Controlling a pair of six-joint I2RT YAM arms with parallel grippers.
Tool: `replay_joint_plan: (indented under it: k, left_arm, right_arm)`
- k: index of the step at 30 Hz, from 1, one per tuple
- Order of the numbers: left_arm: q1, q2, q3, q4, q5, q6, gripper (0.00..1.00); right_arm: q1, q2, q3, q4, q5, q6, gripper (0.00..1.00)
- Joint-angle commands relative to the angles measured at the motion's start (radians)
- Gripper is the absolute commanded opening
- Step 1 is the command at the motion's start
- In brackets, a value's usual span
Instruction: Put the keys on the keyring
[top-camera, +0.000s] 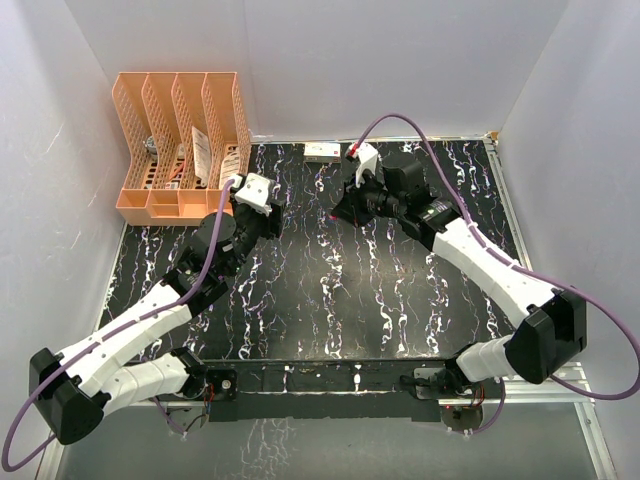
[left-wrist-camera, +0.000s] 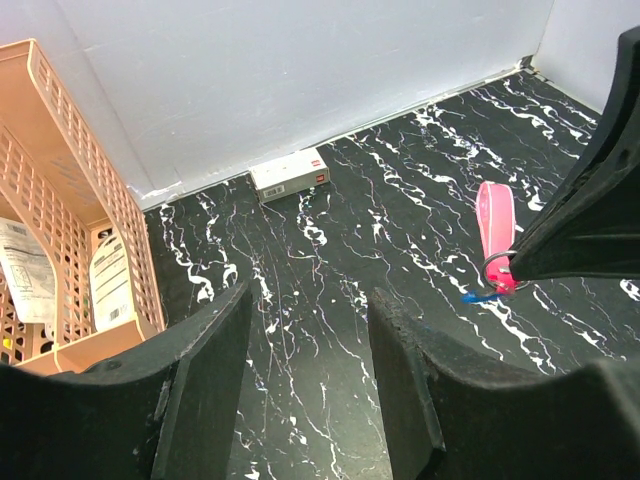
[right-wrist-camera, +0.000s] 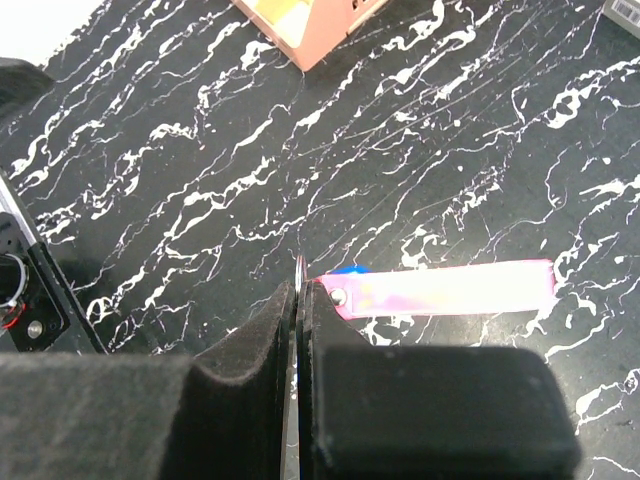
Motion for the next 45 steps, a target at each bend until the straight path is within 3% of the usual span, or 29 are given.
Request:
replay_joint_plan:
  k: [1,24,36,43,44,45]
  left_arm:
    - [0.008,-0.044,0.009,-0.002,-0.003,-0.008,0.49]
    - [0.008,-0.041,0.002,-0.002,-0.01,-0.009,0.5]
    - [0.01,-0.053,-0.006,0.005,-0.034,-0.007,0.5]
    - [0.01,-0.058,-0.006,0.0,-0.044,-0.008,0.5]
    - [0.01,-0.055,-0.004,-0.004,-0.042,-0.01,0.51]
    - [0.01,-0.054,0.002,-0.012,-0.039,-0.013,0.54]
  right_arm:
    - [-0.001,0.007,-0.006,0.053,0.014,-0.002,0.0]
    - [-0.002,0.127,-0.07,0.126,0.05,0.016,0.0]
    - [0.011,0.277,-0.061,0.286,-0.131,0.097,0.0]
    - [-0.01,0.337,-0.034,0.289,-0.011,0.118,0.0]
    - [-0.016,0.344,-0.031,0.282,0.003,0.122,0.03]
    - [-0.021,0.348,-0.031,0.279,0.018,0.124,0.14]
